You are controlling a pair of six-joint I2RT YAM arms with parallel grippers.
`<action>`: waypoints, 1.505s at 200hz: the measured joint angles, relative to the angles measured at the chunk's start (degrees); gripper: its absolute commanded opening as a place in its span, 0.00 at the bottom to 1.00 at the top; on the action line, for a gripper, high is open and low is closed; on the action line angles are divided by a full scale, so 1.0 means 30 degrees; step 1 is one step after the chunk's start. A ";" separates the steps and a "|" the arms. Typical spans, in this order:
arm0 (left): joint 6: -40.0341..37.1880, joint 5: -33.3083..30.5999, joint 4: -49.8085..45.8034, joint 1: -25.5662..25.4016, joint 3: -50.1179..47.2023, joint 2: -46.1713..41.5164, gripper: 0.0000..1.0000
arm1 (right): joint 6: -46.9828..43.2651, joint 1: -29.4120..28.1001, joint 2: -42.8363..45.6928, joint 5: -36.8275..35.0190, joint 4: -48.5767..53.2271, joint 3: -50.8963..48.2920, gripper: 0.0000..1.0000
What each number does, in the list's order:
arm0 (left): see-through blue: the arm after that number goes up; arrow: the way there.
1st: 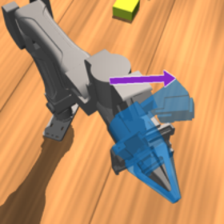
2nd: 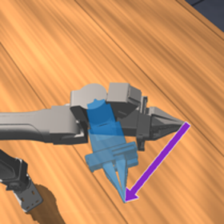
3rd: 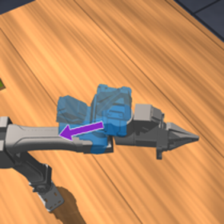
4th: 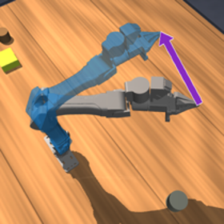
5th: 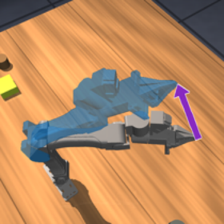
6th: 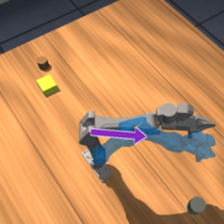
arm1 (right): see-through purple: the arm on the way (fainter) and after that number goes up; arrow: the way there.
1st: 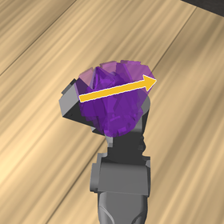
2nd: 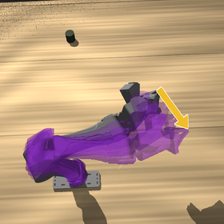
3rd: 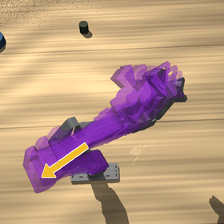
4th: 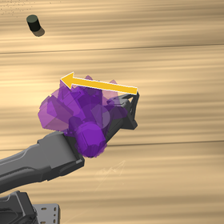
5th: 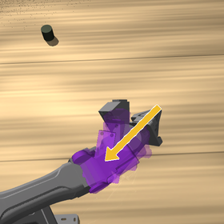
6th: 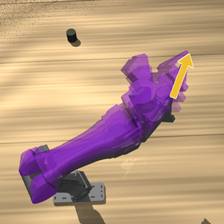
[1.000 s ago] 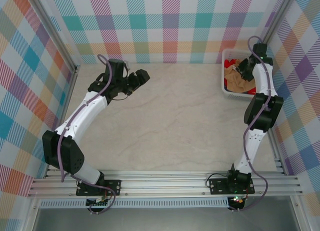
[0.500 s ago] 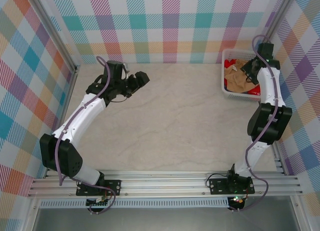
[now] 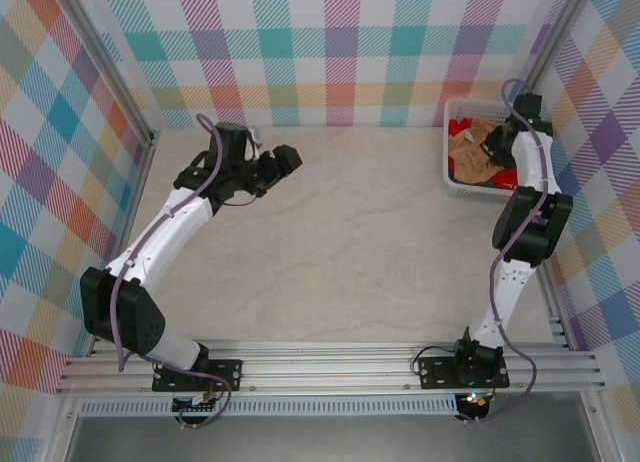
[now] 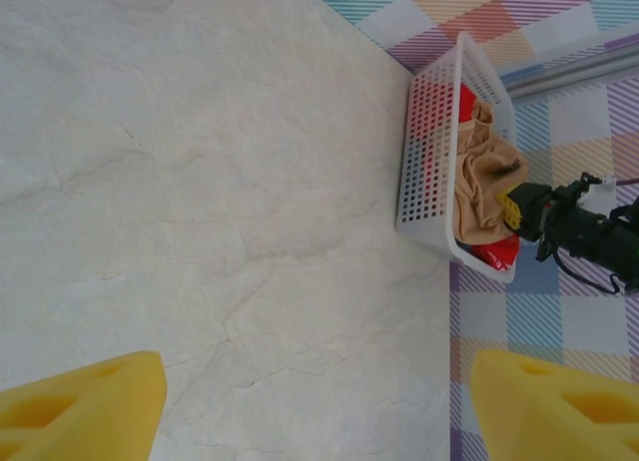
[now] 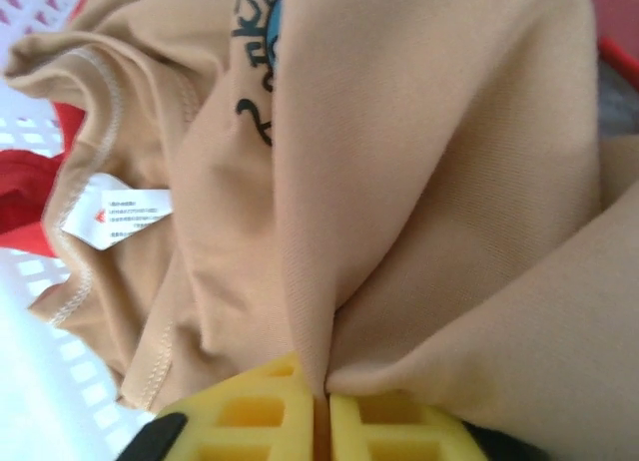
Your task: Fold and stack the t-shirts
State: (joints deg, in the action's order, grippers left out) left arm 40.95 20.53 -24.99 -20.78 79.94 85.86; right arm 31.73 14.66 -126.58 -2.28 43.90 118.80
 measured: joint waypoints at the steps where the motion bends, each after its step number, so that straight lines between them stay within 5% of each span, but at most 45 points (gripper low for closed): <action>1: -0.0007 0.0000 0.0000 0.0000 0.0000 0.0000 0.79 | 0.0029 0.0000 0.0007 0.0000 -0.0022 0.0000 0.00; 41: 0.0029 -0.0204 0.0007 -0.0073 -0.0044 -0.0015 0.78 | -0.1013 -0.1071 0.1800 -0.0226 -0.0940 -0.0357 0.00; 90: 0.0051 -0.1515 -0.0743 -0.0073 0.0146 0.0313 0.78 | -0.2040 -0.5639 0.5085 0.0182 -0.2484 0.3213 0.00; 158: -0.0007 -0.7257 -0.6200 -0.0131 0.3563 0.1457 0.81 | -0.1807 -0.9610 0.6120 0.4408 -0.3825 0.8582 0.00; 174: 0.0080 -0.8903 -0.7257 -0.0131 0.3840 0.1260 0.81 | -0.1778 -1.0746 0.7271 0.5187 -0.4444 0.5515 0.00; 215: 0.0379 -1.1497 -0.8648 -0.0131 0.2769 -0.1056 0.77 | -0.0539 -1.2947 1.1307 0.6156 -0.6433 -0.9690 0.00; 238: 0.0423 -1.0746 -0.8298 -0.0124 0.1107 -0.2739 0.67 | 0.0328 -1.2896 1.1752 0.5974 -0.5581 -1.6036 0.25; 260: 0.0372 -0.8109 -0.6951 -0.0175 -0.0954 -0.3060 0.62 | 0.0612 -1.2670 1.2087 0.5136 -0.3891 -1.8476 0.42; 301: 0.0066 -0.3956 -0.5610 -0.1508 -0.3191 -0.0415 0.64 | 0.1035 -1.1948 1.5453 0.2637 -0.2076 -1.8710 0.42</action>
State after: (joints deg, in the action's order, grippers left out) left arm 41.15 8.67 -41.82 -25.30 70.37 84.62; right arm 34.83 -21.19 -80.23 5.63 37.67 62.67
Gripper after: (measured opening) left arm 0.637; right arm 0.423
